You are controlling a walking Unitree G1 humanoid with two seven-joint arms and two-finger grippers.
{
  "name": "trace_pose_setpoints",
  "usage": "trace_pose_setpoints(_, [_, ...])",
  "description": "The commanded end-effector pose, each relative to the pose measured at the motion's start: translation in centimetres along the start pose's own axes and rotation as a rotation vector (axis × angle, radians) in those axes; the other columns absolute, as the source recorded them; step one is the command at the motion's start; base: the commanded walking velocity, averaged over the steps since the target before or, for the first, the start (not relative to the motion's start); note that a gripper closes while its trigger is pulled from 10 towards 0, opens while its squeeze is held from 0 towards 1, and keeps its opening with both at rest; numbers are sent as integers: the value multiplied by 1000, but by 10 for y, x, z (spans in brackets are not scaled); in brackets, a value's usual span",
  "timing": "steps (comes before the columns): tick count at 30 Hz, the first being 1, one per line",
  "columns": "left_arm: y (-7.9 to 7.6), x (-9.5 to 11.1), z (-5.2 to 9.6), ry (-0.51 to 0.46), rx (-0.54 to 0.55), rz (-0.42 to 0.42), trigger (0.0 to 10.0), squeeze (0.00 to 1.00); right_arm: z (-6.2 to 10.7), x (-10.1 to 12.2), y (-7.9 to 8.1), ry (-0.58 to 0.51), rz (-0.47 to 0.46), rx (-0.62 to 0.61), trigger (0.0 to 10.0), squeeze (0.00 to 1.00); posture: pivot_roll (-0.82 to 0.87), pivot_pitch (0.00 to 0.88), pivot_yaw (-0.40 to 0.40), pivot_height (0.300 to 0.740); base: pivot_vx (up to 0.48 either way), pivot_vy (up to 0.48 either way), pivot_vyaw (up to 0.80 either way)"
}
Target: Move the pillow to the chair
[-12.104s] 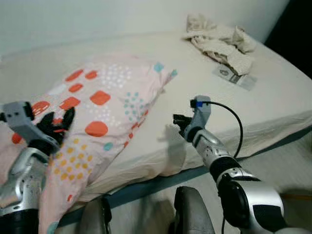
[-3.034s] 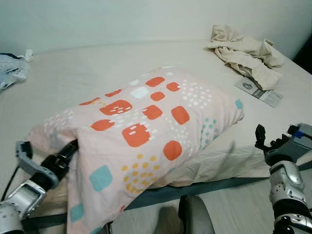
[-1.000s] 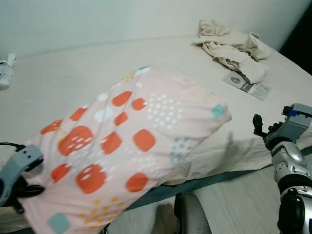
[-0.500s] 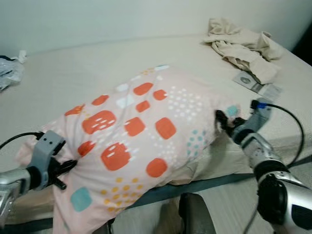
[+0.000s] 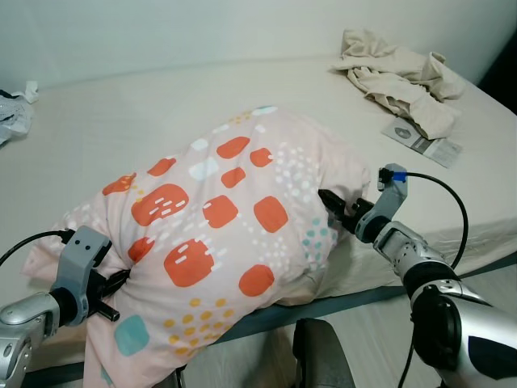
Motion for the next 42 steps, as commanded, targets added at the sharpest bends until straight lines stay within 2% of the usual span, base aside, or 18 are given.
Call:
trace_pose_setpoints(1, [-13, -5, -4, 7, -55, 23, 0, 0, 4, -22, -8, 60, -27, -73, 10000, 1000, 116, 226, -77, 566, 0, 0, 0])
trace_pose_setpoints(2, [-12, -7, -1, 14, -55, 28, 0, 0, 18, 0, -35, -87, -68, -282, 10000, 408, 111, 229, -69, 566, 0, 0, 0])
trace_pose_setpoints(5, [-12, -8, -1, 16, -55, 28, 0, 0, 23, 6, -42, -124, -75, -339, 10000, 408, 111, 229, -69, 566, 0, 0, 0])
trace_pose_setpoints(6, [-12, -8, -1, 17, -54, 32, 0, 0, 27, 11, -48, -154, -98, -388, 10000, 0, 109, 234, -52, 566, 0, 0, 0])
trace_pose_setpoints(8, [-13, -9, -1, 18, -53, 37, 0, 0, 30, 12, -51, -159, -120, -416, 10000, 0, 112, 237, -44, 566, 0, 0, 0])
trace_pose_setpoints(12, [-14, -8, -3, 18, -56, 37, 0, 0, 19, 0, -38, -83, -99, -351, 10000, 0, 115, 239, -39, 566, 0, 0, 0])
trace_pose_setpoints(17, [-11, -3, -5, 11, -27, 12, 0, 0, -10, -14, 5, -29, -108, -151, 10000, 0, 121, 236, -39, 566, 0, 0, 0])
trace_pose_setpoints(20, [-9, -2, -5, 5, -15, 11, 0, 0, -16, -15, 15, -30, -121, -114, 10000, 0, 128, 225, -42, 566, 0, 0, 0])
trace_pose_setpoints(23, [-6, 0, -4, -15, 20, 12, 0, 0, -32, -20, 48, -11, -163, 14, 10000, 0, 126, 217, -44, 566, 0, 0, 0])
trace_pose_setpoints(24, [-6, 0, -4, -15, 20, 12, 0, 0, -32, -20, 48, -11, -163, 14, 10000, 0, 126, 217, -44, 566, 0, 0, 0])
trace_pose_setpoints(25, [-8, 2, -7, -45, 28, 41, 0, 0, -38, -27, 68, 37, -139, 122, 10000, 0, 123, 205, -48, 566, 0, 0, 0])
trace_pose_setpoints(29, [-14, 2, -10, -69, 22, 74, 0, 0, -41, -34, 81, 81, -85, 204, 10000, 0, 117, 197, -53, 566, 0, 0, 0])
trace_pose_setpoints(30, [-16, 2, -12, -76, 22, 85, 0, 0, -41, -37, 82, 91, -75, 204, 2078, 0, 117, 197, -53, 566, 0, 0, 0])
trace_pose_setpoints(31, [-19, 1, -13, -80, 21, 96, 0, 0, -41, -39, 82, 103, -61, 200, 0, 0, 108, 188, -57, 566, 0, 0, 0])
trace_pose_setpoints(33, [-21, 0, -15, -82, 21, 106, 0, 0, -41, -41, 82, 109, -36, 191, 0, 0, 108, 188, -57, 566, 0, 0, 0])
trace_pose_setpoints(35, [-27, -1, -19, -90, 16, 129, 0, 0, -40, -43, 75, 115, 50, 132, 0, 0, 88, 166, -65, 566, 0, 0, 0])
trace_pose_setpoints(40, [-36, -5, -28, -91, 28, 176, 0, 0, -38, -35, 63, 57, 112, 11, 0, 0, 65, 136, -63, 566, 0, 0, 0])
trace_pose_setpoints(42, [-46, -10, -35, -76, 40, 211, 0, 0, -37, -31, 59, -1, 245, -40, 0, 0, 53, 124, -58, 566, 0, 0, 0])
Point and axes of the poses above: a point about 5 cm out from each wrist's last joint towards the gripper, its own z axis pointing back from the gripper into the wrist, its own x axis along the axis of the wrist's last joint, y = z × x, the point moved 1 cm from there along -z, pointing out of the wrist towards the gripper, and after that the axes turned 3 degrees about z, right-handed, at the moved point
